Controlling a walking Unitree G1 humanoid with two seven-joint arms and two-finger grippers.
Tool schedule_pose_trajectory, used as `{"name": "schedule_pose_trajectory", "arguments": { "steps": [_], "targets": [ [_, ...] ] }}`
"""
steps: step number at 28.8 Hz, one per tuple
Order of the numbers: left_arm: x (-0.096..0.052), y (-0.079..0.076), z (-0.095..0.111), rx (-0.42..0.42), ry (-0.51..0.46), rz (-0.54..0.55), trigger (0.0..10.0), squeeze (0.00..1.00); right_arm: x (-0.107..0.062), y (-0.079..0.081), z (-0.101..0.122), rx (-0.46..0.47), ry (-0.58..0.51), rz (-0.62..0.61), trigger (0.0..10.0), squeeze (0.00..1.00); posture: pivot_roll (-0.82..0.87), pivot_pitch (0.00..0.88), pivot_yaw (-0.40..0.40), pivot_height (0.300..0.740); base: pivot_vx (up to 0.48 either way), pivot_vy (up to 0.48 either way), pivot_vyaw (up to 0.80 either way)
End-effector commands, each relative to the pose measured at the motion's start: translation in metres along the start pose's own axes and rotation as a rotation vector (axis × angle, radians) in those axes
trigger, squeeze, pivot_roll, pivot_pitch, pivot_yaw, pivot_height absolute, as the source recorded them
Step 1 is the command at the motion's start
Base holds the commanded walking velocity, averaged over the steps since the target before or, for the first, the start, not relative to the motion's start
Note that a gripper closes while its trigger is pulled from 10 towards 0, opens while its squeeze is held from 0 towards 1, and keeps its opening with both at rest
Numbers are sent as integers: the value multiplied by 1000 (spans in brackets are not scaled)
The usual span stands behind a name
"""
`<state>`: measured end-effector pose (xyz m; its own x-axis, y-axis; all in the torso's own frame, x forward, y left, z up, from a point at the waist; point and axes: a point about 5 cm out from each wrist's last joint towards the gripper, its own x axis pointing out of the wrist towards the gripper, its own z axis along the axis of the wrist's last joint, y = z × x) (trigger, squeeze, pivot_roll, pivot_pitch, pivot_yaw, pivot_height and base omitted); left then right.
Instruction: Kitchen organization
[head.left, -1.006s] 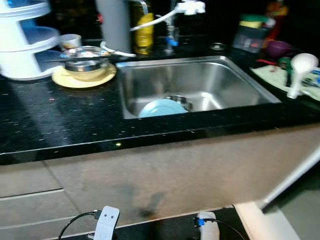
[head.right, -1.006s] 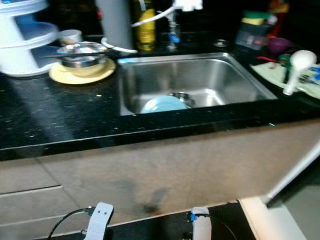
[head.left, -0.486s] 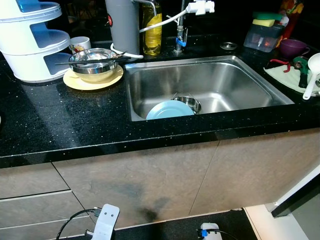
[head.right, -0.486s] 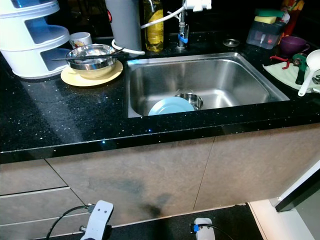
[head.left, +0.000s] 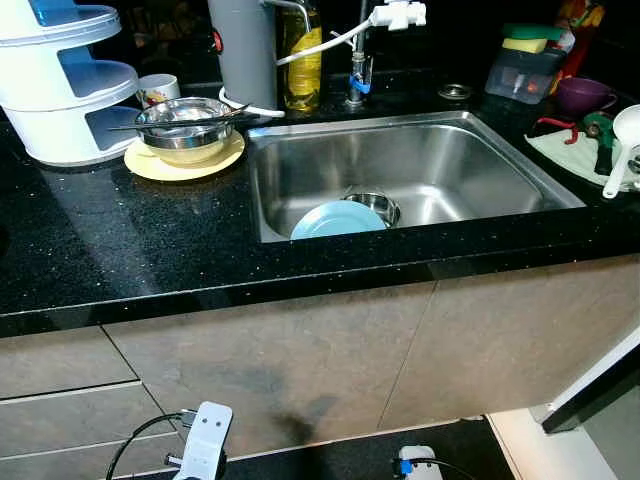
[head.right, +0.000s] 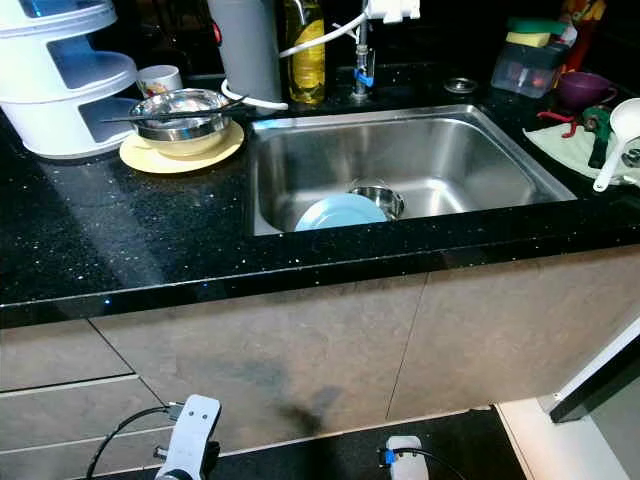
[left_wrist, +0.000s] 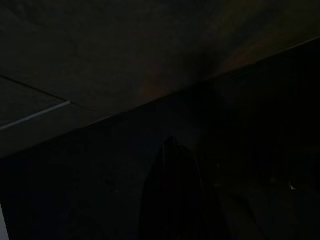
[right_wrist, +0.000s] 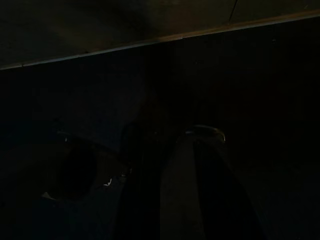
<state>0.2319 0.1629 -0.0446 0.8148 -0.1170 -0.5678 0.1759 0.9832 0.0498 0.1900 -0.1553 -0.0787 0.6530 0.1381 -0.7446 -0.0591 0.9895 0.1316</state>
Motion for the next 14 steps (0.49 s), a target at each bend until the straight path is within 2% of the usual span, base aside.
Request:
{"name": "schedule_pose_trajectory", "arguments": {
  "steps": [1, 14],
  "targets": [
    [-3, 0, -9, -1, 39, -1, 10000, 0, -1, 1, -7, 9, 18, 4, 10000, 0, -75, 155, -11, 740, 0, 315, 0],
    [-2, -1, -10, 8, 42, -11, 10000, 0, -1, 1, -6, 2, 22, 12, 10000, 0, -74, 137, -12, 740, 0, 480, 0]
  ]
}}
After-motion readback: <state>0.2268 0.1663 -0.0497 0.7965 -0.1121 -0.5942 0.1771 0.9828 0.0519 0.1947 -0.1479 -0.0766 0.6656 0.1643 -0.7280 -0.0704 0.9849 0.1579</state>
